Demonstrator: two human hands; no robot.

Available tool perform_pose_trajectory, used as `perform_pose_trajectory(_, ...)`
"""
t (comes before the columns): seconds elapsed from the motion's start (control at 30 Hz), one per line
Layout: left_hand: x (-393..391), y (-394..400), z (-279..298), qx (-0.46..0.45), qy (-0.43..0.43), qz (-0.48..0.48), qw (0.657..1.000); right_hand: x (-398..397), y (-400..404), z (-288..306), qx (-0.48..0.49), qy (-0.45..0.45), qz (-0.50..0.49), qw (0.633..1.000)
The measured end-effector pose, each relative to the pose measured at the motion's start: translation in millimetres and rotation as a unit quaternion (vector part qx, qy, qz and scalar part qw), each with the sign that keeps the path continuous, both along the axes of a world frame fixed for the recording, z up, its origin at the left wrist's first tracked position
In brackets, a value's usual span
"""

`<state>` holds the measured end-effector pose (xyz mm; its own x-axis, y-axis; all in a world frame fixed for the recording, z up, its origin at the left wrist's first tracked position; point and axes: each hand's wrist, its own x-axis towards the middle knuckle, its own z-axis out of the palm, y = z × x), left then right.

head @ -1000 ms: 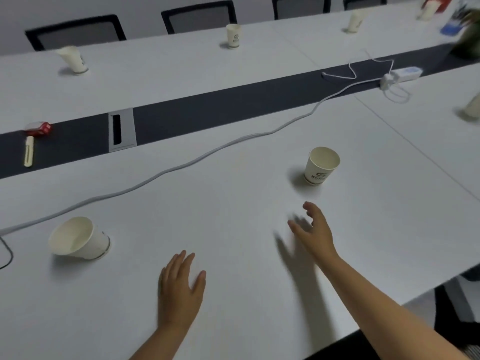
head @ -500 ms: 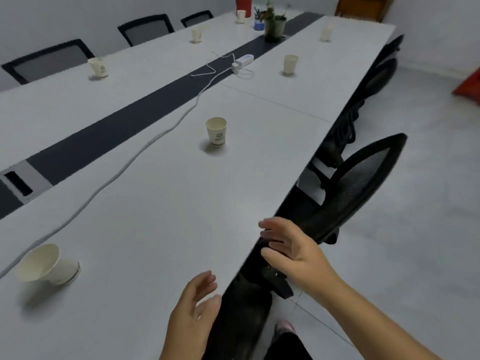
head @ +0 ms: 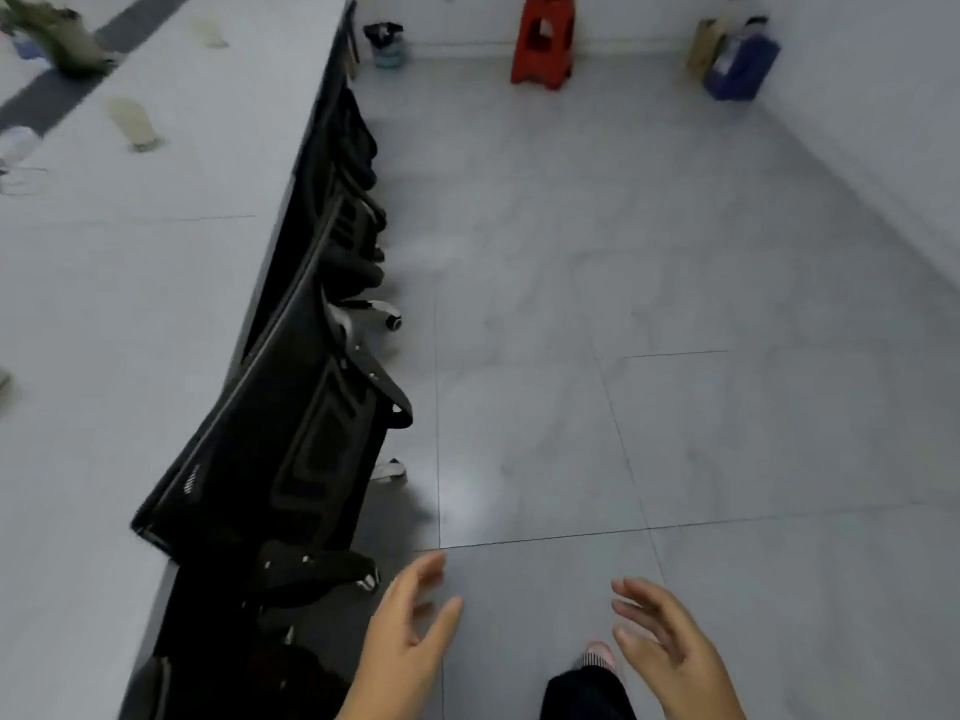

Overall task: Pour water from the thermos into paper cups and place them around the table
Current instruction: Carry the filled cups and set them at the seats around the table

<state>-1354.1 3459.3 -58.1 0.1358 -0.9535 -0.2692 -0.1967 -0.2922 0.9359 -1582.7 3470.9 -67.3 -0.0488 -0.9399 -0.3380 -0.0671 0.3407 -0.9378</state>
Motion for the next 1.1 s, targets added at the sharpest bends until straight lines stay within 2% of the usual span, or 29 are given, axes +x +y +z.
perform_pose_trajectory(0.17,-93.4,-46.3,-42.9,0.065,0.014,0.020,0.998,-108.2,-19.6,-23.6,0.050,-0.018,-0.093,0.994)
perform_pose_trajectory(0.27,-140.8,-76.9,-50.7,0.079,0.030,0.025,0.996,-155.8,-52.4,-24.3,0.057,-0.037,-0.104,0.992)
perform_pose_trajectory(0.37,-170.0,-110.3,-41.4,0.073,0.043,0.030,0.996,-174.8,-99.5,-15.9,0.027,-0.004,-0.099,0.995)
perform_pose_trajectory(0.67,-174.5,-246.8,-29.7,0.042,0.053,0.113,0.991,-145.7,-286.8,-8.7,-0.010,-0.031,0.000,0.999)
perform_pose_trajectory(0.93,-125.7,-441.5,-24.7,0.009,0.052,0.156,0.986,-94.2,-488.7,2.5,-0.011,-0.026,0.040,0.999)
perform_pose_trajectory(1.1,-101.8,-579.4,-16.2,-0.010,0.055,0.147,0.988,-83.5,-615.9,9.2,-0.026,-0.001,0.052,0.998)
